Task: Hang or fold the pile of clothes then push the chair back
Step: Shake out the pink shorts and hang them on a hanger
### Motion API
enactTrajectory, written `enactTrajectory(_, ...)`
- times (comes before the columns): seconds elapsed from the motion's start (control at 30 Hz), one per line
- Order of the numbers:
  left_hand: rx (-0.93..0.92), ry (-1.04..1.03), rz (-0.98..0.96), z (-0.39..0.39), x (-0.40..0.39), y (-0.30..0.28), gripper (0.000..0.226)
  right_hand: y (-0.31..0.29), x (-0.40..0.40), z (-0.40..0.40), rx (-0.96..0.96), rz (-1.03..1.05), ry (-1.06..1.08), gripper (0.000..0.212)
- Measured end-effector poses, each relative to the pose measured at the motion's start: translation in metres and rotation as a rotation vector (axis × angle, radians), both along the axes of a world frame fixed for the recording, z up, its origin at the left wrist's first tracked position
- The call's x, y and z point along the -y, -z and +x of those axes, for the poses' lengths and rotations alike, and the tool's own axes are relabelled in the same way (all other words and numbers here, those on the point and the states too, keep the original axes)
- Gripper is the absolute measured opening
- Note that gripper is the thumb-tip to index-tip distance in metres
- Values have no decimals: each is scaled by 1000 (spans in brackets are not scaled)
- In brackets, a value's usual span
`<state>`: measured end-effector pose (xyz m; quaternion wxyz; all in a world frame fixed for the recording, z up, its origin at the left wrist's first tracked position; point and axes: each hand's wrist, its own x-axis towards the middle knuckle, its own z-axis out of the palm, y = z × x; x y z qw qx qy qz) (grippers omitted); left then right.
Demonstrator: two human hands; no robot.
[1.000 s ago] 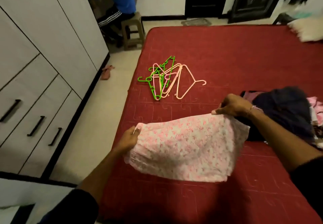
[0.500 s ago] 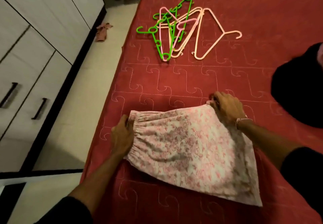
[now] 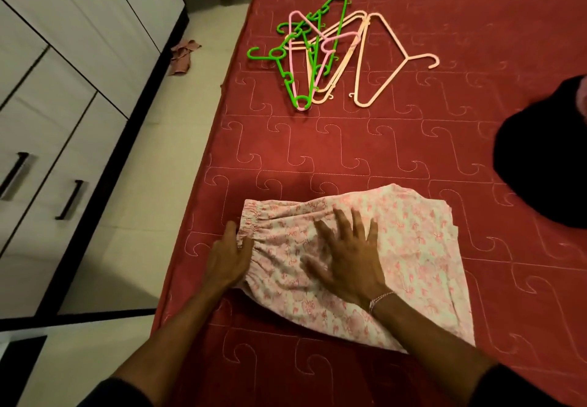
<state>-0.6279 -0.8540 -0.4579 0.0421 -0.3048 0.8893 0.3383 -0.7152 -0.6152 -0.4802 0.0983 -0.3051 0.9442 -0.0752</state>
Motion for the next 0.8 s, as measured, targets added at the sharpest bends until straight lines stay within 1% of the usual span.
enactTrajectory(0.03, -14, 23, -41, 3, 1, 2, 13, 2, 0, 4, -2, 18, 2, 87)
enactTrajectory(0.1, -19, 39, -158, 10, 0, 8, 22, 3, 0, 6, -20, 37, 14, 96)
enactTrajectory(0.23, 93, -23, -409, 15, -15, 8, 38, -2, 0, 3, -20, 63, 12, 105)
enactTrajectory(0.27, 65, -6, -506, 13, -19, 8, 43, -4, -1, 2, -23, 57, 11, 107)
enactTrajectory(0.3, -10, 48, -619, 11, -21, 5, 46, -4, -1, 0, -25, 53, 8, 108)
enactTrajectory(0.33, -113, 155, -705, 6, -21, 5, 49, -4, -2, -1, -28, 55, 6, 108)
enactTrajectory(0.37, -182, 300, -736, 1, -21, 5, 54, -4, -3, -3, -29, 65, 8, 107)
enactTrajectory(0.4, -193, 436, -722, -6, -20, 5, 59, -4, -4, -4, -27, 74, 18, 105)
enactTrajectory(0.43, -137, 549, -693, -13, -19, 8, 62, -3, -4, -5, -21, 79, 31, 103)
enactTrajectory(0.47, -46, 635, -665, -19, -18, 11, 63, -2, -5, -5, -14, 79, 44, 102)
enactTrajectory(0.5, 48, 676, -639, -22, -16, 15, 65, -2, -4, -5, -8, 75, 50, 100)
enactTrajectory(0.57, 142, 679, -607, -25, -12, 20, 71, -2, -3, -5, 3, 71, 51, 99)
enactTrajectory(0.63, 170, 674, -605, -29, -14, 19, 73, -3, -2, -6, 16, 84, 48, 98)
enactTrajectory(0.73, 132, 674, -571, -42, -20, 5, 74, -11, 4, -15, 28, 95, 56, 88)
enactTrajectory(0.8, 110, 674, -532, -56, -22, -5, 76, -20, 9, -29, -37, 70, 70, 78)
